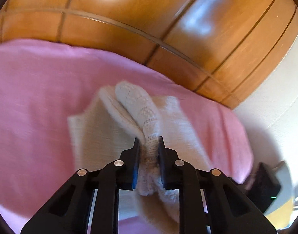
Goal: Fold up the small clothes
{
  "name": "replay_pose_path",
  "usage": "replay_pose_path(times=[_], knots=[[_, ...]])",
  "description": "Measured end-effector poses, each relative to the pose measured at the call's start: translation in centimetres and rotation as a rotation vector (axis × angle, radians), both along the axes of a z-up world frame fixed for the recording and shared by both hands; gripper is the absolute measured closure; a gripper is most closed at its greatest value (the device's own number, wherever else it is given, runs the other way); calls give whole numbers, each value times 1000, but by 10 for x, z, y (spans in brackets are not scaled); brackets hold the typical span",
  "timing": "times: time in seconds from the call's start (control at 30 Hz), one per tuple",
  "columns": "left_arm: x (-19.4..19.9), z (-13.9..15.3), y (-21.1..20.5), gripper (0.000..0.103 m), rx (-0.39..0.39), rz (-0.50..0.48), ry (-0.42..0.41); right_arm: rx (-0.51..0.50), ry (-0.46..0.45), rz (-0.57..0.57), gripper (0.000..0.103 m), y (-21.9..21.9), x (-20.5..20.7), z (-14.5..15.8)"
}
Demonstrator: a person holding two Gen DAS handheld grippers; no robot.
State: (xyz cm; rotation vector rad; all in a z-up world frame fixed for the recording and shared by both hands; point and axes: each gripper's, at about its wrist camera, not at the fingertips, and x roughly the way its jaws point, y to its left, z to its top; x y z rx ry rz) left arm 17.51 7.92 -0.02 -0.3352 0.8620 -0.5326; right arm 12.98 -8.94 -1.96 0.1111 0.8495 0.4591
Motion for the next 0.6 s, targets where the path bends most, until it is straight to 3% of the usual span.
replay_pose_path(times=[0.07, 0.1, 0.23, 0.3, 0.33, 0.37, 0.43, 0.5, 0.6], knots=[[2, -9, 16, 103, 87, 50, -10, 23, 20, -3, 2, -1, 1, -2], [2, -16, 25, 103, 123, 69, -5, 22, 36, -19, 2, -2, 5, -3], [6, -41, 40, 103, 106, 87, 62, 67, 33, -74, 3, -19, 16, 6], [5, -42, 51, 103, -8, 83, 96, 74, 18, -107, 3, -37, 10, 14], [8, -42, 53, 91, -106, 71, 129, 88, 16, -118, 3, -43, 12, 17], [9, -41, 56, 60, -157, 72, 141, 104, 15, -127, 3, -48, 14, 19], [8, -39, 59, 31, -243, 104, 132, 102, 13, -154, 3, -54, 17, 19], [15, -41, 52, 31, -293, 88, 159, 102, 15, -171, 3, -56, 17, 18], [24, -46, 33, 30, -268, 77, 192, 107, 23, -177, 3, -52, 19, 15]])
